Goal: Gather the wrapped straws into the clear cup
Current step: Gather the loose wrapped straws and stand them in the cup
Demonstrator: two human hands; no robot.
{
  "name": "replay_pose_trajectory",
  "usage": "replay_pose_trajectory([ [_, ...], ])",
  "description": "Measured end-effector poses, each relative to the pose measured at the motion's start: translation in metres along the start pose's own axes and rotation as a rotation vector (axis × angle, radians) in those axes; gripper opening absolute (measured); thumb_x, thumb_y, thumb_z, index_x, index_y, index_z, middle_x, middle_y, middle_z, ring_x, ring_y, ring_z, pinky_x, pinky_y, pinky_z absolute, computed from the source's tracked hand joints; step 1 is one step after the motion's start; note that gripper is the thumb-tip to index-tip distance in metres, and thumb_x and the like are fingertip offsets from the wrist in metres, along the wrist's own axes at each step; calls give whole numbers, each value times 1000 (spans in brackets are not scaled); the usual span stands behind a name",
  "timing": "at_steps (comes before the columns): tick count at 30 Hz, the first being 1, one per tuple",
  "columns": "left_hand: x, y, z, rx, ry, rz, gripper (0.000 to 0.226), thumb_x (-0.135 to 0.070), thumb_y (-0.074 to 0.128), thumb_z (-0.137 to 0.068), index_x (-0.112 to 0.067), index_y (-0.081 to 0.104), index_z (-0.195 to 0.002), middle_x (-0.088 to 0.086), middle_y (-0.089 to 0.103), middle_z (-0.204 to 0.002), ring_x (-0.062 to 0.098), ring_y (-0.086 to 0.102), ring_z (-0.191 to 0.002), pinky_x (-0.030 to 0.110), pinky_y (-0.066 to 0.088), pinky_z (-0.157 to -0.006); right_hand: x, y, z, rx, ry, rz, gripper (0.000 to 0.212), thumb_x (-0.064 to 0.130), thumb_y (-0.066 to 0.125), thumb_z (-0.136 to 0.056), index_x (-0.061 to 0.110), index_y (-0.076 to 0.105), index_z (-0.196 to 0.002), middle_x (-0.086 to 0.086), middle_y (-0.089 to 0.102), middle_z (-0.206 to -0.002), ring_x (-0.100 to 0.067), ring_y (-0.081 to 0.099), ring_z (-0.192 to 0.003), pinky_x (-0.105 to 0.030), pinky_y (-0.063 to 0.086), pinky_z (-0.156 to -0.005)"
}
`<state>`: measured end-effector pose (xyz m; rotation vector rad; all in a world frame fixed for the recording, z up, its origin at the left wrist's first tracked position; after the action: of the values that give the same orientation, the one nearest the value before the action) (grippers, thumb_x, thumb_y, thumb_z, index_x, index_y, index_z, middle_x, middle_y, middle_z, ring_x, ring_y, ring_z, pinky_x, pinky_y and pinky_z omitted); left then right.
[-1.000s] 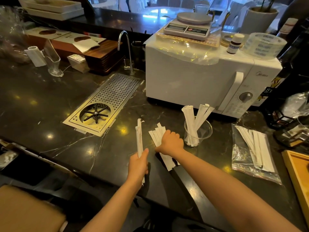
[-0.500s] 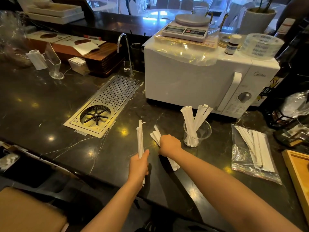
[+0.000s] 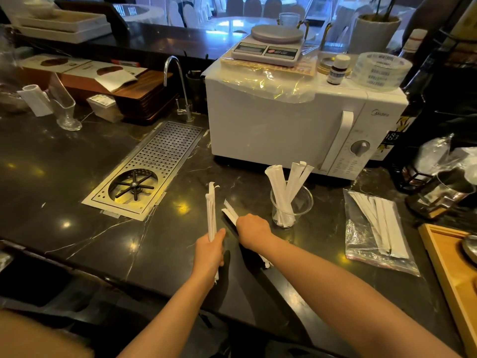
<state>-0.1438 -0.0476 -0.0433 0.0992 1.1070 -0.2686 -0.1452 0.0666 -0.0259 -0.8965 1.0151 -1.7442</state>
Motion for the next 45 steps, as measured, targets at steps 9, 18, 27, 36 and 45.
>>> replay_pose_trajectory([
  [9,-12,13,-5,38,19,13,23,-23,57,-87,-15,47,-68,2,35,-53,13,33,-45,25,31,-43,-5,-24,13,27,-59,-277,26,21,56,-87,6,46,-68,-6,46,-65,-24,51,-68,-33,45,-64],
  [18,-55,66,3,440,155,161,29,-32,61,-80,-8,51,-92,-7,45,-45,4,38,-35,18,35,-40,-42,-97,55,-188,-80,-651,11,19,55,-87,8,54,-85,0,46,-66,-12,46,-61,-19,36,-54],
  [27,-74,127,29,766,250,11,50,-13,69,-62,-32,49,-104,-2,61,-98,11,61,-94,22,54,-76,-81,-102,77,-247,-42,-845,40,14,56,-87,7,50,-126,-15,60,-124,-27,59,-111,-31,52,-84],
  [36,-70,147,32,855,210,-161,35,-2,70,-69,-25,61,-94,3,63,-94,22,58,-101,37,48,-93,-96,-96,81,-233,-33,-868,39,18,62,-84,5,56,-120,-14,62,-120,-25,62,-107,-31,53,-84],
  [45,-77,153,40,830,313,-176,18,-12,58,-79,-27,59,-88,4,62,-89,25,60,-97,43,51,-89,-95,-98,92,-301,-71,-880,42,21,73,-74,10,46,-103,-6,57,-107,-18,58,-99,-28,51,-86],
])
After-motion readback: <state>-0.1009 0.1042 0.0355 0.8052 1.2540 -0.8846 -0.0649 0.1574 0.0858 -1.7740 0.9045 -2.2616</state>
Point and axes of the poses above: each hand's wrist, its own z-axis away from the middle knuckle, its own y-axis out of the palm, x = y × z, the point moved 8 cm from there along -z, towards the middle knuckle
